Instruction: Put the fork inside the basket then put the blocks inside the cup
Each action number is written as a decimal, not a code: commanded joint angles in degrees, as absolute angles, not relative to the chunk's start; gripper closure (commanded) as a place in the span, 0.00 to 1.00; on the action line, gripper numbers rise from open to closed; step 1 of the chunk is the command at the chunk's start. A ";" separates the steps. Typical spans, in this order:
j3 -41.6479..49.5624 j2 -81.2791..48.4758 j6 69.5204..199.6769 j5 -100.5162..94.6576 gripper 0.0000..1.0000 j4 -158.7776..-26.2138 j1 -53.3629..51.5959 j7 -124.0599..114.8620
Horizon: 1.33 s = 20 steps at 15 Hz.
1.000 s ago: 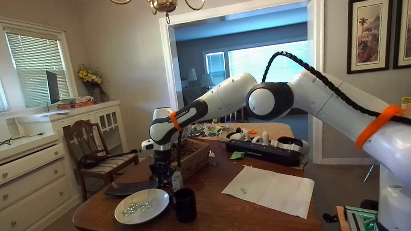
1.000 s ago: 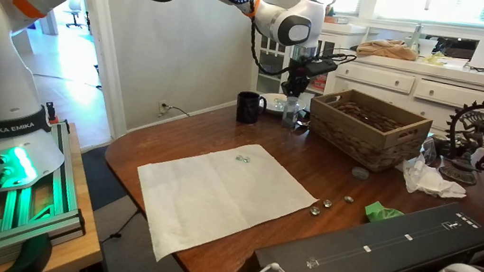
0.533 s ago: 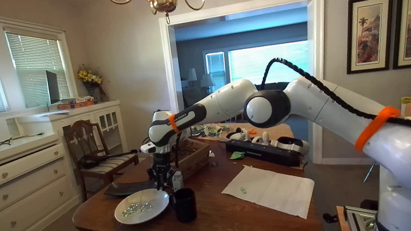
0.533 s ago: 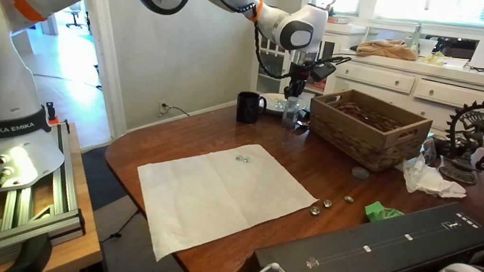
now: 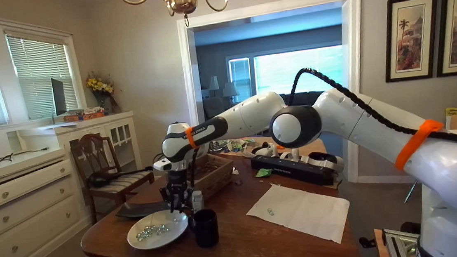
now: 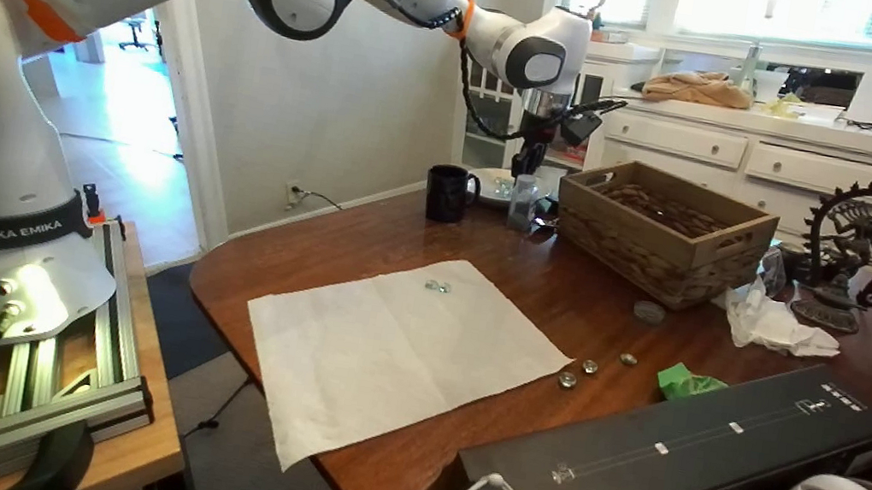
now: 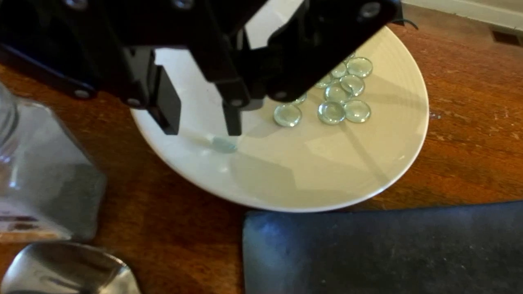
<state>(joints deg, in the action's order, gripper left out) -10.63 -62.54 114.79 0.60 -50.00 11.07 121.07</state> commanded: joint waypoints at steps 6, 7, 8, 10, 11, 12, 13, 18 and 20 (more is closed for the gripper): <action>-5.19 -56.55 122.68 0.42 0.00 -54.75 11.20 107.48; -4.75 -54.36 124.64 1.00 0.00 -57.39 12.14 105.54; -4.10 -51.62 126.05 1.43 0.00 -60.74 13.20 103.55; -2.28 -47.83 127.70 1.35 0.00 -64.95 14.59 99.03; -1.34 -45.89 128.40 1.26 0.00 -67.22 15.41 96.91; -0.16 -43.92 129.01 0.94 0.00 -69.48 16.04 94.78; 1.10 -42.37 130.37 0.68 0.01 -71.76 16.95 93.12; 9.33 -36.05 136.22 -0.69 0.00 -84.53 19.24 84.42; 13.21 -34.59 138.98 -1.26 0.00 -90.16 19.50 80.88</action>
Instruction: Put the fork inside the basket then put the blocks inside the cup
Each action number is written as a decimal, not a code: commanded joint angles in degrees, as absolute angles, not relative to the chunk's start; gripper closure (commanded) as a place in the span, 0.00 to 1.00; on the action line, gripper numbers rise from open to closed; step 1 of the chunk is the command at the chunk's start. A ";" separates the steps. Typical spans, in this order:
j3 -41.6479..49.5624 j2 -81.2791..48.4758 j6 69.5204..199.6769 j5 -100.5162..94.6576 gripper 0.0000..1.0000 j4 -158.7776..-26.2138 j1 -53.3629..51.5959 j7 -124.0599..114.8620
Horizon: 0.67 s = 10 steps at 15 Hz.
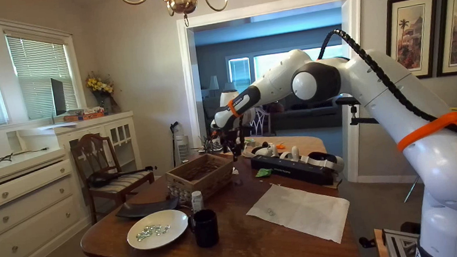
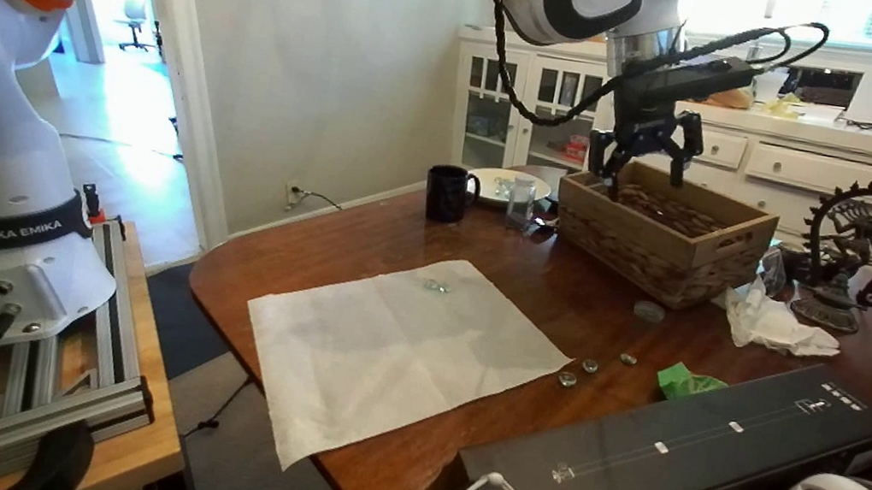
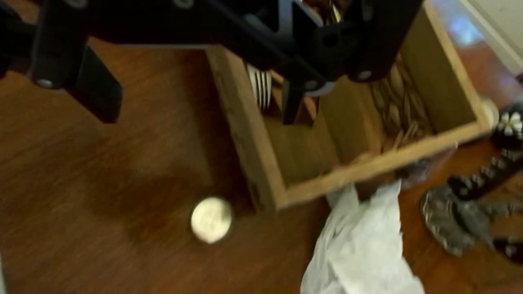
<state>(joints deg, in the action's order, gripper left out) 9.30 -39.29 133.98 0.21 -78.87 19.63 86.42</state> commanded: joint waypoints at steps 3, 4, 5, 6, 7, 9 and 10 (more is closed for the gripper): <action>16.24 -35.90 142.28 -4.25 0.00 -95.99 22.12 74.52; 17.27 -36.15 143.09 -5.34 0.00 -98.37 22.72 72.06; 17.94 -37.51 143.56 -6.00 0.00 -99.50 23.88 70.00; 18.15 -38.52 142.09 -6.40 0.00 -100.04 24.83 68.09; 15.74 -37.75 140.76 -6.65 0.00 -96.85 25.84 71.24; 15.41 -38.51 141.22 -7.37 0.00 -97.47 27.28 71.00; 15.11 -38.44 141.22 -7.36 0.00 -97.03 27.41 71.06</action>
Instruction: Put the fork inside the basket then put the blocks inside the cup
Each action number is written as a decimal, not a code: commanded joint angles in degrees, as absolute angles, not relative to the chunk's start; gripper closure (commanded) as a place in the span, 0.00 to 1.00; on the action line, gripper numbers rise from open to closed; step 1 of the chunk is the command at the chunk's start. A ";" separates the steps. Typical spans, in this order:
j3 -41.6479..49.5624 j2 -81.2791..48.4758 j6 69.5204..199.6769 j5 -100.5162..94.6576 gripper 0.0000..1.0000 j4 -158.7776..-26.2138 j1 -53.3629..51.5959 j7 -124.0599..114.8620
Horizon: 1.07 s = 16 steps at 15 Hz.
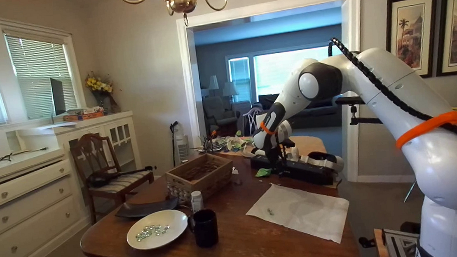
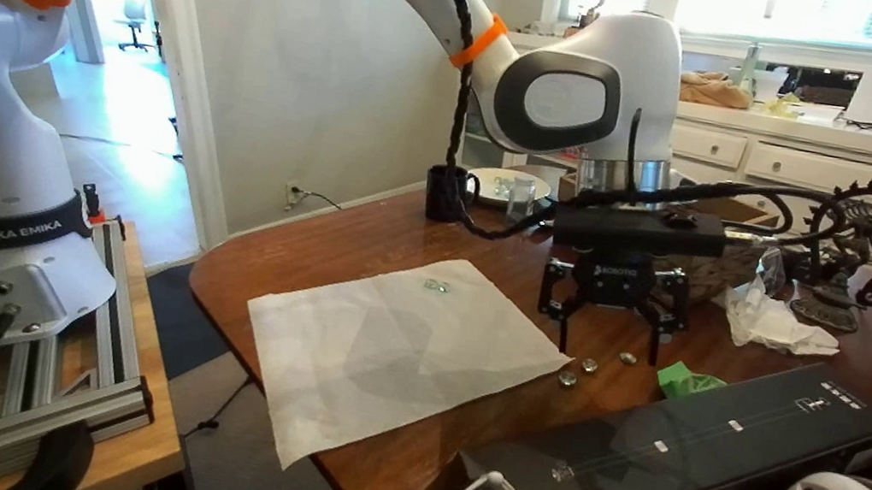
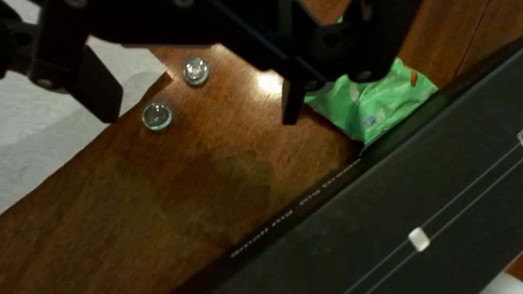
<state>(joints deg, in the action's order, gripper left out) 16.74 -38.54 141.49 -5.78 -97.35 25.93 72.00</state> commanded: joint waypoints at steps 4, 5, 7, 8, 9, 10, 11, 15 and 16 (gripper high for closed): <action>13.59 -38.39 139.08 -6.55 0.00 -95.01 27.42 71.89; 11.61 -38.67 136.86 -4.80 0.00 -94.15 28.73 73.74; 9.88 -39.76 132.90 -3.17 0.00 -92.64 29.63 73.70; 9.12 -40.16 130.89 -2.22 0.00 -91.91 30.18 73.64; 8.59 -40.97 129.34 -1.35 0.00 -91.01 30.65 73.55; 8.45 -41.00 127.76 -0.64 0.00 -90.74 31.04 73.27; 8.23 -41.65 126.72 0.39 0.00 -90.07 31.79 73.18; 8.68 -43.24 125.09 3.35 0.00 -88.48 34.41 71.77; 8.90 -43.65 124.90 3.16 0.00 -88.09 34.57 70.88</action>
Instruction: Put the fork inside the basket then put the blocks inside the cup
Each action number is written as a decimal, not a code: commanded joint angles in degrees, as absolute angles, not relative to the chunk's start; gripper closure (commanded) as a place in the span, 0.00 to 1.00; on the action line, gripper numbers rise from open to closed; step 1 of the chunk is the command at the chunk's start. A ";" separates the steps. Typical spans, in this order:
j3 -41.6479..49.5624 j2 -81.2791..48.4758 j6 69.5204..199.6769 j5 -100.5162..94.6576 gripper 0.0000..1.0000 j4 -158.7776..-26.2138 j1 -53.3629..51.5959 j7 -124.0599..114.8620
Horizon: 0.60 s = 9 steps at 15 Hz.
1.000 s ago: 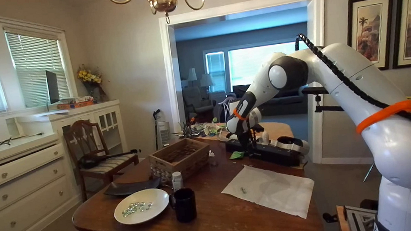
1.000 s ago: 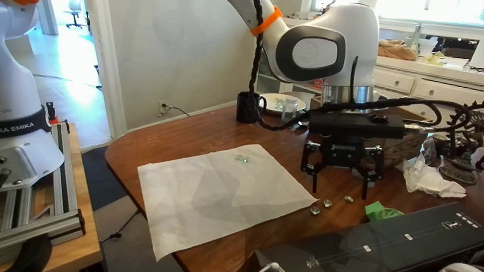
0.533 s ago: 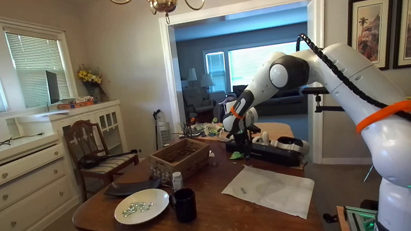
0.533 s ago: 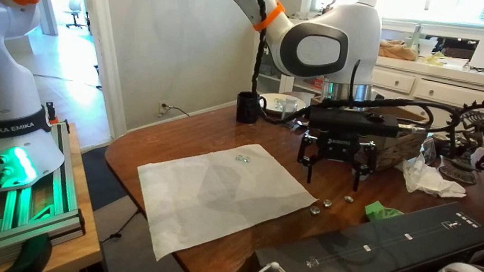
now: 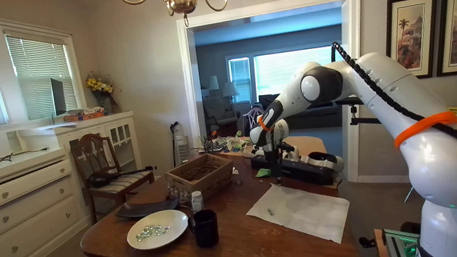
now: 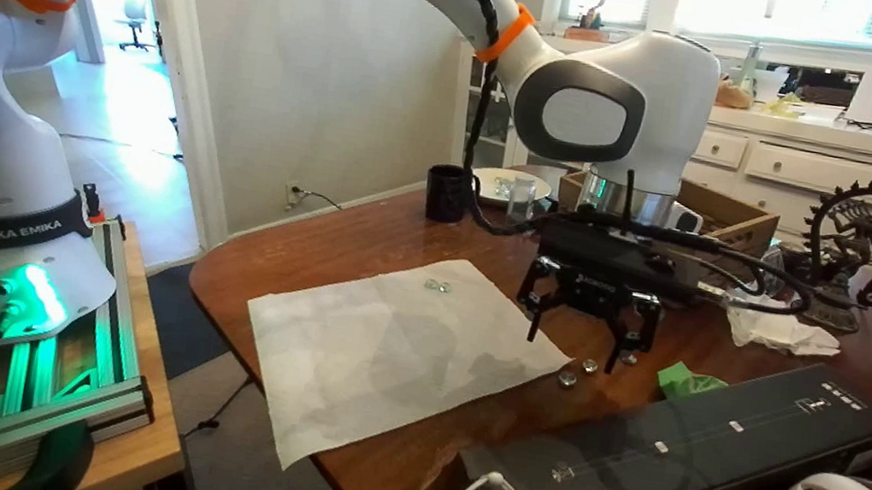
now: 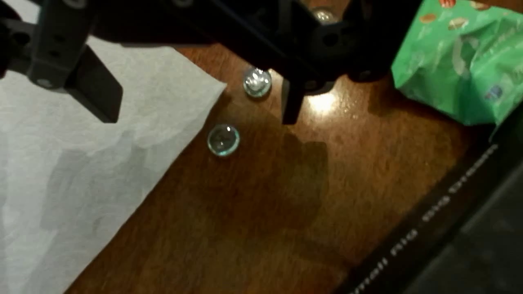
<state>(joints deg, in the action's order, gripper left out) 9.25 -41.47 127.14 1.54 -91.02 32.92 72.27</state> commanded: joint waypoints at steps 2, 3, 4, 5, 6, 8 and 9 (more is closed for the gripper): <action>8.62 -44.96 124.85 3.05 0.02 -86.81 35.23 69.73; 8.50 -45.59 124.69 2.74 0.14 -86.19 35.24 69.10; 8.49 -45.99 124.94 2.37 0.19 -85.81 35.08 68.53; 8.32 -46.50 124.98 2.23 0.21 -85.28 34.96 68.12; 8.14 -46.88 125.03 2.07 0.27 -84.85 34.79 67.70; 7.82 -47.47 125.04 1.82 0.34 -84.13 34.53 66.90; 7.72 -47.71 125.01 1.80 0.34 -83.65 34.47 66.75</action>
